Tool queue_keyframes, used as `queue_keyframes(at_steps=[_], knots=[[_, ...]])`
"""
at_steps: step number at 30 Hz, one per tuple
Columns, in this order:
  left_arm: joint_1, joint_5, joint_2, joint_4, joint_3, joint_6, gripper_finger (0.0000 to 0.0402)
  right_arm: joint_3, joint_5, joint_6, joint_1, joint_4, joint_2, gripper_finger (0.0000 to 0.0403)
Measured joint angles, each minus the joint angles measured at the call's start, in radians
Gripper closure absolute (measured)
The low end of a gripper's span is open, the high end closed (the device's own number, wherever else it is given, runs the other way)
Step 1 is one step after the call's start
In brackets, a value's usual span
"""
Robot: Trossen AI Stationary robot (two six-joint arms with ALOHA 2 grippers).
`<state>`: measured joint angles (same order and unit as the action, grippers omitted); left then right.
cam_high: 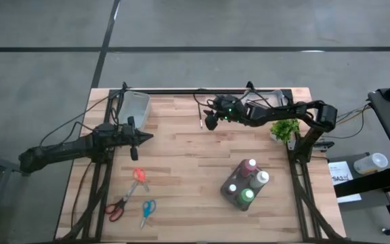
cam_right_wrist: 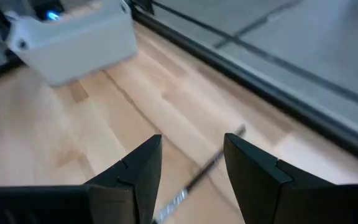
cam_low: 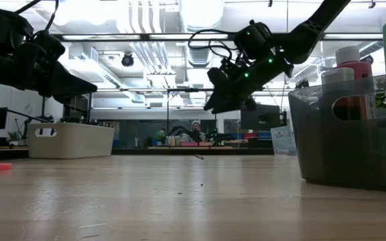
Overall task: Pick & Place Paint Supplies
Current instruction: Put the paint brush into the transparent bin
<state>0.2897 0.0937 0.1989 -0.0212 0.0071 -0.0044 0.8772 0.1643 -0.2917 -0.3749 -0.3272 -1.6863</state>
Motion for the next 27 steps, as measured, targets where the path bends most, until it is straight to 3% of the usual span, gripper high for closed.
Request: queue_keyframes(at_steps=[14, 20, 27], knots=[[0.000, 0.000, 0.000, 0.000, 0.000, 0.000, 0.0401, 0.019, 0.022, -0.251, 0.055, 0.209, 0.000, 0.0233], [0.000, 0.000, 0.000, 0.000, 0.000, -0.002, 0.0401, 0.203, 0.109, -0.252, 0.091, 0.578, 0.000, 0.0233], [0.000, 0.000, 0.000, 0.000, 0.000, -0.002, 0.0401, 0.388, 0.120, -0.283, 0.110, 0.728, -0.064, 0.0233]])
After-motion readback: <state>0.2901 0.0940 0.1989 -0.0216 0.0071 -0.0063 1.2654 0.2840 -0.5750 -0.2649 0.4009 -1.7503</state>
